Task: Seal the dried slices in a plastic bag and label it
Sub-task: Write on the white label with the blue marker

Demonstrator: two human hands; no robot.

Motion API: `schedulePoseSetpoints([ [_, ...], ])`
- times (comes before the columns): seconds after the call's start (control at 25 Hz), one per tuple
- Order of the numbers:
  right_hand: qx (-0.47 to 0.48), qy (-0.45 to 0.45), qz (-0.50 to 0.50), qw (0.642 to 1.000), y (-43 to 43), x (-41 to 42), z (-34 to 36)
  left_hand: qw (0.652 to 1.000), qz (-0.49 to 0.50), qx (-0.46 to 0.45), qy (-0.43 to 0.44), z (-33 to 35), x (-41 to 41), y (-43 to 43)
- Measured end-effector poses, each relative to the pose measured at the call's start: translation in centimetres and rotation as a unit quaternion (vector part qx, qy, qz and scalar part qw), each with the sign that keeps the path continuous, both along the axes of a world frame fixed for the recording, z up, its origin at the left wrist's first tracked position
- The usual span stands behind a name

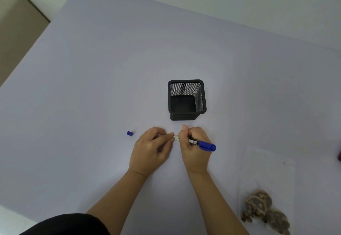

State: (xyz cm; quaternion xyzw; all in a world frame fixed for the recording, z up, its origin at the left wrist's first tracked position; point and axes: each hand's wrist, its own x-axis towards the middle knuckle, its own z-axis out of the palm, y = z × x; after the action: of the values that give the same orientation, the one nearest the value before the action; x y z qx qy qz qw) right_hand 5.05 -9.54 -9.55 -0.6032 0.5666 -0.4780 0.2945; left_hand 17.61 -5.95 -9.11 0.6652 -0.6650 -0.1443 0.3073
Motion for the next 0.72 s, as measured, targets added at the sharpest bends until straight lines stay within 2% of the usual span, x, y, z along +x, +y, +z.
schedulePoseSetpoints([
  [0.56,-0.013,0.005,-0.016,1.000,-0.1,0.2,0.3,1.000,-0.001,-0.003,-0.001,-0.1,0.0,-0.1],
  [0.64,-0.010,0.001,-0.035,0.999,-0.2,0.2,0.6,1.000,0.000,-0.006,0.003,0.0,0.0,-0.1],
  [0.72,0.039,-0.046,-0.091,0.994,-0.5,0.1,1.1,1.000,0.005,-0.010,0.008,0.0,0.0,-0.2],
])
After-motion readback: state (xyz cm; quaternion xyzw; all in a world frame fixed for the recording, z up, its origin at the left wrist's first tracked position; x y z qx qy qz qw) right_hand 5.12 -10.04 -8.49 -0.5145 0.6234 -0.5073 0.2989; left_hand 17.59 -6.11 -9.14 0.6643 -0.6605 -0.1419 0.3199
